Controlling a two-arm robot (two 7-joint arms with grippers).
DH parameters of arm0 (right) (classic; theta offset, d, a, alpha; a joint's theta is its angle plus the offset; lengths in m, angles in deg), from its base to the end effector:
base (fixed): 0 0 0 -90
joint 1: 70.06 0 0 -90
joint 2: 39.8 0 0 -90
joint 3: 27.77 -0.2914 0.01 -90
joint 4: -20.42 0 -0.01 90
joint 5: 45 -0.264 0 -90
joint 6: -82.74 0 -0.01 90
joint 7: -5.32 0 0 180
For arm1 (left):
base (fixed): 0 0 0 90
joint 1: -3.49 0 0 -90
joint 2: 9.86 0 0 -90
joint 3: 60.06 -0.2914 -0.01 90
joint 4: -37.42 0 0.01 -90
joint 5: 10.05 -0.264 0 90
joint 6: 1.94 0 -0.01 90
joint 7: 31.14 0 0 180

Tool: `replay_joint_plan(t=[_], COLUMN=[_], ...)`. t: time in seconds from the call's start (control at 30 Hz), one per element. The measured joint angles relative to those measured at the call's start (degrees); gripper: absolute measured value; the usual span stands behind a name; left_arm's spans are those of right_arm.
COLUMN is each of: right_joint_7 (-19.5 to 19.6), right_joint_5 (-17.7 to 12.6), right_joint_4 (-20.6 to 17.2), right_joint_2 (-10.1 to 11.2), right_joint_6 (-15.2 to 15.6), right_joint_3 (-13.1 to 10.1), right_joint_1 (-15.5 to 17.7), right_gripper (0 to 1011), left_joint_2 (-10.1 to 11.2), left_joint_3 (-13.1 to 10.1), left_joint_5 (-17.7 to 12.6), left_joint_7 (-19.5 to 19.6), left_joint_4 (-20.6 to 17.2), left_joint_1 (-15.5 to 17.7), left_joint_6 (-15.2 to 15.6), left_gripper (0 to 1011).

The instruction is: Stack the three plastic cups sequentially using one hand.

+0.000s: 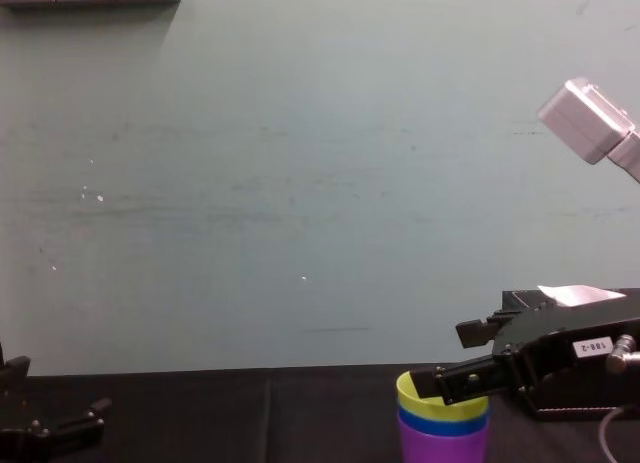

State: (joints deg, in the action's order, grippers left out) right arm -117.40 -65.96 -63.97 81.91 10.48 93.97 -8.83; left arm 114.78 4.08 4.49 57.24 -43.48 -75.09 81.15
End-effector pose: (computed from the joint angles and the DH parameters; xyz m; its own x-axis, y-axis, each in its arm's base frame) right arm 0.3821 -0.0474 -0.2006 0.7958 -0.5807 0.1719 0.6008 0.7212 -0.3449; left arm 0.3159 0.0953 -0.2949 0.2923 0.8803 0.3737 -0.9552 0.2874 0.0704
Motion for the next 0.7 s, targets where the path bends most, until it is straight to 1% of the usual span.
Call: replay_joint_plan(t=[0.27, 0.43, 0.47, 0.67, 0.7], right_joint_7=[1.12, 3.25, 4.02, 6.74, 7.45], right_joint_5=[-0.06, -0.77, -1.11, -1.8, -1.93], right_joint_4=[-1.09, -2.95, -3.5, -4.81, -5.01], right_joint_2=[0.16, 0.82, 1.02, 1.78, 1.99], right_joint_6=[0.0, -0.88, -1.34, -2.65, -2.95], right_joint_3=[-0.76, -2.94, -3.85, -6.99, -7.93], right_joint_1=[0.84, 3.32, 4.23, 7.31, 8.18], right_gripper=[1000, 1000, 1000, 1000, 1000], left_joint_2=[0.0, 0.0, 0.0, 0.0, 0.0], left_joint_3=[0.0, 0.0, 0.0, 0.0, 0.0], left_joint_5=[0.0, 0.0, 0.0, 0.0, 0.0], left_joint_7=[0.0, 0.0, 0.0, 0.0, 0.0], left_joint_4=[0.0, 0.0, 0.0, 0.0, 0.0], left_joint_1=[0.0, 0.0, 0.0, 0.0, 0.0], left_joint_6=[0.0, 0.0, 0.0, 0.0, 0.0], left_gripper=[1012, 1011, 1012, 1011, 1011])
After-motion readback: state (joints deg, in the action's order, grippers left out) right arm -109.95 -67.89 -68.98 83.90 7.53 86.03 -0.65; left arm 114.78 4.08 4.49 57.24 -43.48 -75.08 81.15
